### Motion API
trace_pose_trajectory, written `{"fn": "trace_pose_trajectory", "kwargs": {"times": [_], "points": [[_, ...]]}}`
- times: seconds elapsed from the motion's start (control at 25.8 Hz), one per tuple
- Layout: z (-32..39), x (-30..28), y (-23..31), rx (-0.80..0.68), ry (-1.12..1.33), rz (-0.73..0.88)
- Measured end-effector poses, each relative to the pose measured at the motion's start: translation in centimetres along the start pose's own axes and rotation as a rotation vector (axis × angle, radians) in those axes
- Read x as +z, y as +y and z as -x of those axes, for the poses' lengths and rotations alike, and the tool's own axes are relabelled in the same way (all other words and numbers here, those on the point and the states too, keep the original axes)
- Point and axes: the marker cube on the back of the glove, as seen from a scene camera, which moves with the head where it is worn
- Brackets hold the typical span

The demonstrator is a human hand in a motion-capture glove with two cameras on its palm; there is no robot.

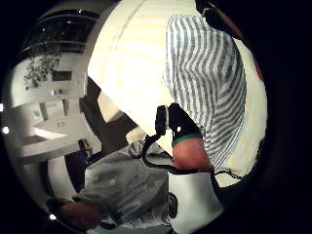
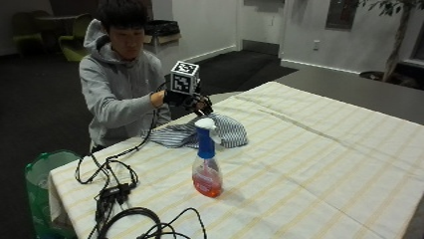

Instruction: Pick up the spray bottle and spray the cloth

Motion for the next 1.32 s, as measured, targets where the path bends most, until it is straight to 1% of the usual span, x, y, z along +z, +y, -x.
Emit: {"fn": "trace_pose_trajectory", "kwargs": {"times": [0.35,0.77,1.01,1.32], "points": [[-0.1,-0.3,0.2,-0.014,0.003,-0.019],[-1.3,-0.7,2.5,-0.046,-0.045,-0.228],[-3.5,-1.2,4.1,-0.064,-0.152,-0.360],[-7.1,-1.2,5.3,-0.082,-0.415,-0.471]]}}
